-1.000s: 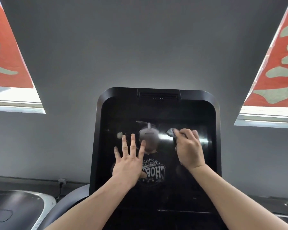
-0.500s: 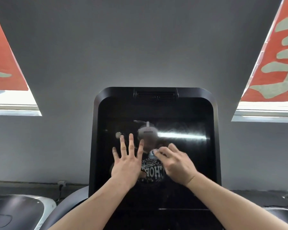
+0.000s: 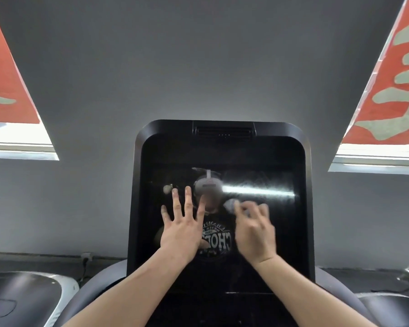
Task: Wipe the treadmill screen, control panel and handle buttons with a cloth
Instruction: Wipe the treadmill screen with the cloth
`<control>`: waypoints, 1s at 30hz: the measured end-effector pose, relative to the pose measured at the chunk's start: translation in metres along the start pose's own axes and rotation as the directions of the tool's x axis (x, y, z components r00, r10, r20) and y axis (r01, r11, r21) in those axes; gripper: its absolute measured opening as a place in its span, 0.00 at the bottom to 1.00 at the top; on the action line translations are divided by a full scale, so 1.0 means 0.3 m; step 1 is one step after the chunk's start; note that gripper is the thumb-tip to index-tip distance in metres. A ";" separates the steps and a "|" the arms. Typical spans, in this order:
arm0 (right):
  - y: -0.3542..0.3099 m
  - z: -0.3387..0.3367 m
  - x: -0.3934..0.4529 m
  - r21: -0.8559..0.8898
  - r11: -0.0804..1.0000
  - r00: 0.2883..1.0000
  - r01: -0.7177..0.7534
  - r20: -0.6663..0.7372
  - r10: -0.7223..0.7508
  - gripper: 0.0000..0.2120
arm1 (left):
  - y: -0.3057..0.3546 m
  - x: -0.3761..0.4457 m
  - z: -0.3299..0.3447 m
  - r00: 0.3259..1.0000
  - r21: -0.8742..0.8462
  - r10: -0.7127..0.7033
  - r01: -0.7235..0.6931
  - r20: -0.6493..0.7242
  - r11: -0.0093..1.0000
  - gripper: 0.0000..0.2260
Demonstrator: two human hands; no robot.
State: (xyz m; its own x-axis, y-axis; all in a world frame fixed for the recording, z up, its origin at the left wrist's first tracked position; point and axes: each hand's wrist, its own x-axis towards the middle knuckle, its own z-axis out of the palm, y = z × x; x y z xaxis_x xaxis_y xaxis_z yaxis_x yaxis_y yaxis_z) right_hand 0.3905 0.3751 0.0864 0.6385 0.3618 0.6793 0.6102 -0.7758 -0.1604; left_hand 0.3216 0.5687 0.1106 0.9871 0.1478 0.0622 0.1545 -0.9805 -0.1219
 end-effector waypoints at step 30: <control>0.015 -0.008 -0.102 0.040 0.928 0.913 0.370 0.169 -0.372 0.19 | 0.001 -0.014 -0.010 1.000 0.000 0.009 -0.009 0.003 1.000 0.58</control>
State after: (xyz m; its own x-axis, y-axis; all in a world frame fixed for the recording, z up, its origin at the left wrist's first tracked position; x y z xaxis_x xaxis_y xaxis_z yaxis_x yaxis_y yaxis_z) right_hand 0.3727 0.3592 0.0667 0.4354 0.7061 0.5585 0.8218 -0.5650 0.0737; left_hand 0.3174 0.5673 0.1134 0.9886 0.1391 0.0581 0.1454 -0.9818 -0.1224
